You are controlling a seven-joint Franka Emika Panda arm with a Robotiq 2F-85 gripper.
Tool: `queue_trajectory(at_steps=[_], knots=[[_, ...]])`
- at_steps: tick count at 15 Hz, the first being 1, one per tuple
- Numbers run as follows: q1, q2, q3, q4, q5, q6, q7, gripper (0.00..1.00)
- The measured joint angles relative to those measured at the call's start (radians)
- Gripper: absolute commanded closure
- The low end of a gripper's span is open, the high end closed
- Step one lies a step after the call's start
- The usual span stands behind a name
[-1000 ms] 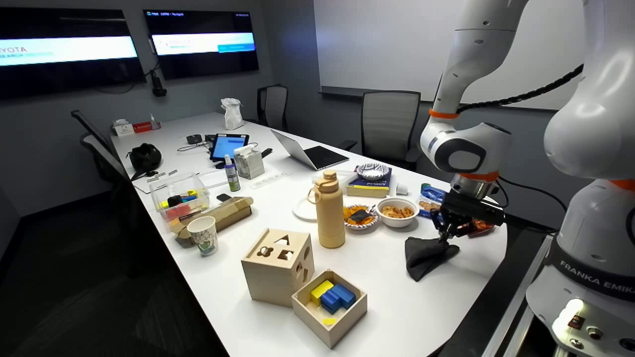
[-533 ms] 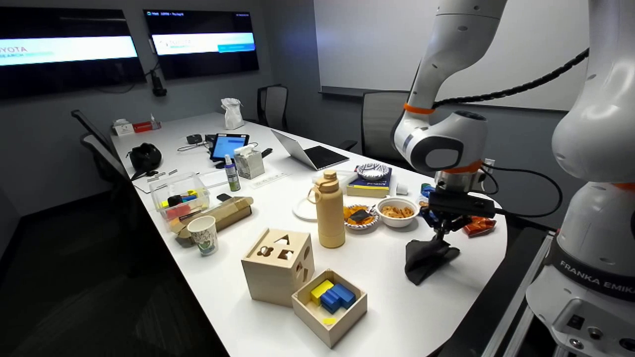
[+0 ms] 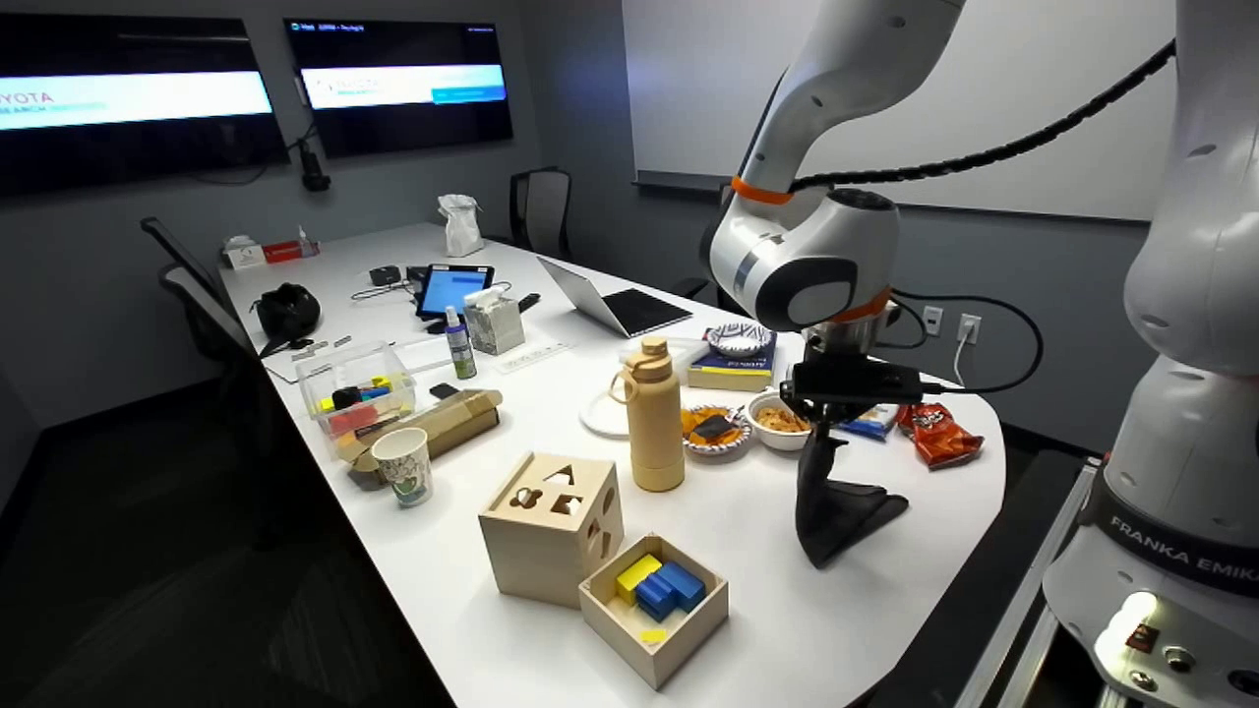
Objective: Unfold the dark grey towel.
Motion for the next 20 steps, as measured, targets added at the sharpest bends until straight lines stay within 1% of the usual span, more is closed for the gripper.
queue_trajectory(at_steps=[2,3,4,6,7,9,10,13,14,17,20], knots=[[0.029,0.012,0.0,0.025,-0.004,0.038,0.005,0.99],[0.043,0.025,0.0,0.041,-0.01,0.058,0.009,0.91],[0.058,0.043,-0.002,0.058,-0.02,0.079,0.016,0.71],[0.091,0.093,-0.017,0.1,-0.068,0.111,0.046,0.57],[0.109,0.121,-0.03,0.123,-0.103,0.118,0.067,0.48],[0.145,0.183,-0.063,0.17,-0.176,0.122,0.112,0.34],[0.163,0.215,-0.081,0.194,-0.211,0.123,0.134,0.25],[0.2,0.306,-0.131,0.262,-0.285,0.123,0.187,0.03],[0.205,0.33,-0.14,0.28,-0.292,0.123,0.195,0.0],[0.201,0.372,-0.146,0.297,-0.278,0.124,0.197,0.0],[0.175,0.37,-0.121,0.28,-0.191,0.131,0.179,0.0]])
